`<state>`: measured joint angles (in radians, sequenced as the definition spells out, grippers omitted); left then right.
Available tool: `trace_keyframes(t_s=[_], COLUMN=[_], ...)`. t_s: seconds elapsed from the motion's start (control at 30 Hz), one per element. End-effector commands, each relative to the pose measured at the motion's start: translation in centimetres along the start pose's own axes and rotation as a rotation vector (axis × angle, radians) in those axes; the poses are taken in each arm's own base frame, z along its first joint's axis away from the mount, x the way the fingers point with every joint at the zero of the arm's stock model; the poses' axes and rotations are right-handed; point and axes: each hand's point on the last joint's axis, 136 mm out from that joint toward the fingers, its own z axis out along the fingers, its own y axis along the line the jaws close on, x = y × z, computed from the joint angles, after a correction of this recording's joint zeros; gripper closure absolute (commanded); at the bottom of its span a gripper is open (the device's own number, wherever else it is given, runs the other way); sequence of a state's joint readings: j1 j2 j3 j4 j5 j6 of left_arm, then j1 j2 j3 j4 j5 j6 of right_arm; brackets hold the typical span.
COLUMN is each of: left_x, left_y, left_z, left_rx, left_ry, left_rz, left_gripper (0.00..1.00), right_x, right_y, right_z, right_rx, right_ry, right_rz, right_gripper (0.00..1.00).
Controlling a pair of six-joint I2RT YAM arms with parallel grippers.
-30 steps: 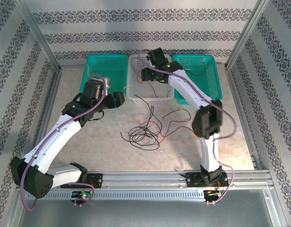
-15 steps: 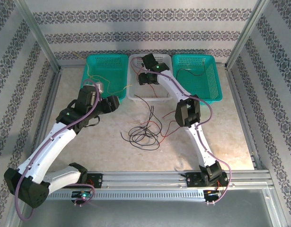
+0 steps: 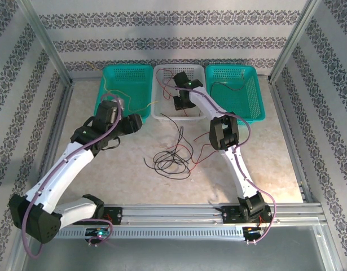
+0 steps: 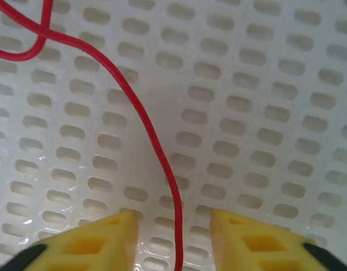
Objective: Untangle the cables
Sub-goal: Pick up the cable from the container, then place the cable in the container.
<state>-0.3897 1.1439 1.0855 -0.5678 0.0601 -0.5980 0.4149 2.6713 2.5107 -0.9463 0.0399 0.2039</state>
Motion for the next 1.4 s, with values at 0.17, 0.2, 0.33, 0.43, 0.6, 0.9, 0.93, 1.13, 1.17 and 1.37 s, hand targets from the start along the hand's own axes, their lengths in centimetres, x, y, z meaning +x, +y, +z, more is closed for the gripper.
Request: trace_keyframes(t_s=[0.17, 0.2, 0.33, 0.43, 0.6, 0.9, 0.93, 1.13, 1.17, 1.37], left_x=[-2.0, -1.9, -1.9, -2.0, -1.9, -1.8, -1.7, -1.1, -1.1, -1.0], left_y=[-0.9, -0.8, -0.8, -1.0, -2.0, -4.0, -4.2, -4.7, -4.7, -4.3], left_z=[-0.3, -0.3, -0.2, 0.1, 1.4, 3.8, 4.0, 5.0, 4.9, 4.6], left_rx=[0.030, 0.029, 0.036, 0.048, 0.098, 0.195, 0.202, 0.234, 0.235, 0.221], left_ry=[-0.043, -0.042, -0.051, -0.053, -0.035, 0.002, 0.010, 0.046, 0.046, 0.037], left_rz=[0.020, 0.019, 0.012, 0.012, 0.001, -0.019, -0.020, -0.042, -0.043, -0.052], left_gripper=[0.34, 0.34, 0.34, 0.34, 0.33, 0.37, 0.38, 0.41, 0.41, 0.41], right_x=[-0.3, -0.9, -4.2, -6.5, -8.6, -7.4, -7.0, -4.6, -4.3, -4.3], right_y=[-0.1, 0.1, 0.3, 0.7, 0.4, -6.9, -8.1, -14.8, -15.7, -19.8], right_z=[-1.5, -2.2, -6.6, -11.4, -20.3, -32.3, -32.9, -32.1, -31.7, -26.9], right_rx=[0.030, 0.032, 0.027, 0.011, 0.021, 0.136, 0.152, 0.200, 0.205, 0.226], right_ry=[-0.015, -0.038, -0.159, -0.267, -0.426, -0.579, -0.581, -0.526, -0.518, -0.437], right_rz=[-0.018, -0.022, -0.018, -0.017, -0.014, 0.148, 0.170, 0.324, 0.344, 0.398], right_gripper=[0.92, 0.97, 1.00, 1.00, 1.00, 1.00, 1.00, 1.00, 1.00, 1.00])
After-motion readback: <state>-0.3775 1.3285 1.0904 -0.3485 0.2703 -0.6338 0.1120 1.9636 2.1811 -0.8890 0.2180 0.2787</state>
